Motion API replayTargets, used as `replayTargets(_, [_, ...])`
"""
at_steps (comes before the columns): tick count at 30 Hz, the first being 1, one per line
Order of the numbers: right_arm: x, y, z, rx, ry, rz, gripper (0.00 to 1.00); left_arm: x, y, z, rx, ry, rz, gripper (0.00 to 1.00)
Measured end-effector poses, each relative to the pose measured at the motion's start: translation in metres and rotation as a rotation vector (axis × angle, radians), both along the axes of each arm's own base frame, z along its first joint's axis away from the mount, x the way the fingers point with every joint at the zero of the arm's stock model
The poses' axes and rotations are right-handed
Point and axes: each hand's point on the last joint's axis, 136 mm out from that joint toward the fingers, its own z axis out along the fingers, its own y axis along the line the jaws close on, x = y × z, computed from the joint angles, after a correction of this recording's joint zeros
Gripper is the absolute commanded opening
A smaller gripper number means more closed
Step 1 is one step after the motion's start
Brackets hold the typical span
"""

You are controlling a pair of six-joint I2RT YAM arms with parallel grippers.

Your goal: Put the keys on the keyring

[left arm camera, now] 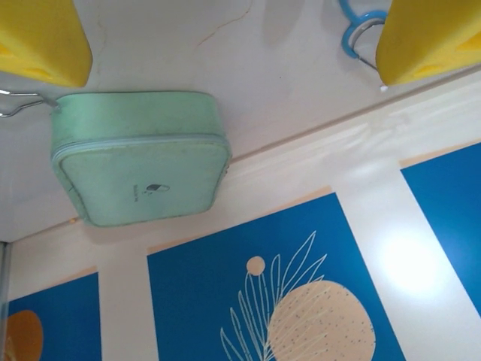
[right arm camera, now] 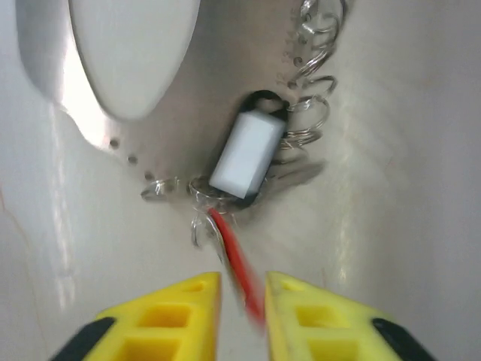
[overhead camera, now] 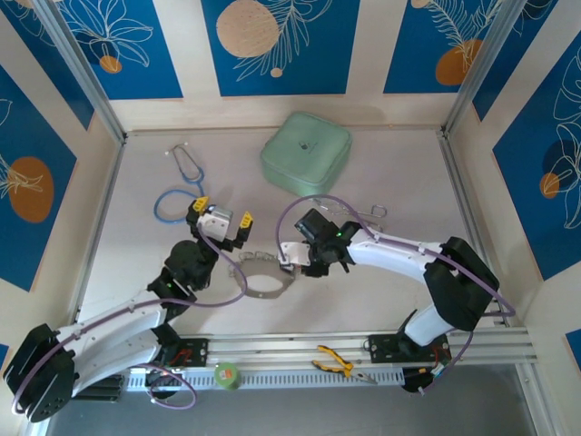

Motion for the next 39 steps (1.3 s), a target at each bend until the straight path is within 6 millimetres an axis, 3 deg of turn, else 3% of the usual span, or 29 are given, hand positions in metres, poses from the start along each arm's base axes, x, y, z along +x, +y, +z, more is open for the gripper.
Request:
replayTargets(3, [-0.002, -0.024, -0.006, -0.076, 0.026, -0.038, 0.28, 0.006, 0.005, -0.005, 0.015, 0.017, 0.03, 0.98])
replayTargets(7, [0.021, -0.057, 0.002, -0.095, 0.012, -0.207, 0.28, 0.016, 0.017, -0.014, 0.04, 0.045, 0.084, 0.98])
replayTargets(12, [0.072, -0.081, 0.048, 0.196, -0.081, -0.55, 0.29, 0.033, 0.043, -0.031, 0.074, 0.085, 0.192, 0.99])
replayTargets(14, [0.092, -0.101, 0.067, 0.368, -0.143, -0.705, 0.3, 0.039, 0.056, -0.036, 0.078, 0.095, 0.24, 0.99])
replayTargets(16, [0.106, -0.124, 0.074, 0.473, -0.196, -0.83, 0.3, 0.045, 0.072, -0.043, 0.079, 0.107, 0.288, 0.99])
replayTargets(23, [0.136, -0.192, 0.044, 0.676, -0.299, -1.127, 0.33, 0.057, 0.115, -0.086, 0.09, 0.17, 0.424, 0.99])
replayTargets(26, [0.144, -0.21, 0.023, 0.74, -0.297, -1.211, 0.32, 0.061, 0.124, -0.106, 0.112, 0.203, 0.452, 0.99])
replayTargets(29, [0.149, -0.209, 0.008, 0.787, -0.276, -1.215, 0.33, 0.066, 0.131, -0.118, 0.111, 0.211, 0.468, 0.99])
replayTargets(32, [0.152, -0.202, 0.006, 0.844, -0.276, -1.182, 0.34, 0.072, 0.138, -0.128, 0.094, 0.212, 0.472, 1.0])
replayTargets(36, [0.159, -0.199, 0.021, 0.903, -0.294, -1.145, 0.36, 0.072, 0.143, -0.154, 0.089, 0.26, 0.456, 1.0])
replayTargets(39, [0.169, -0.204, 0.031, 0.929, -0.305, -1.162, 0.39, 0.076, 0.144, -0.15, 0.055, 0.241, 0.437, 1.0])
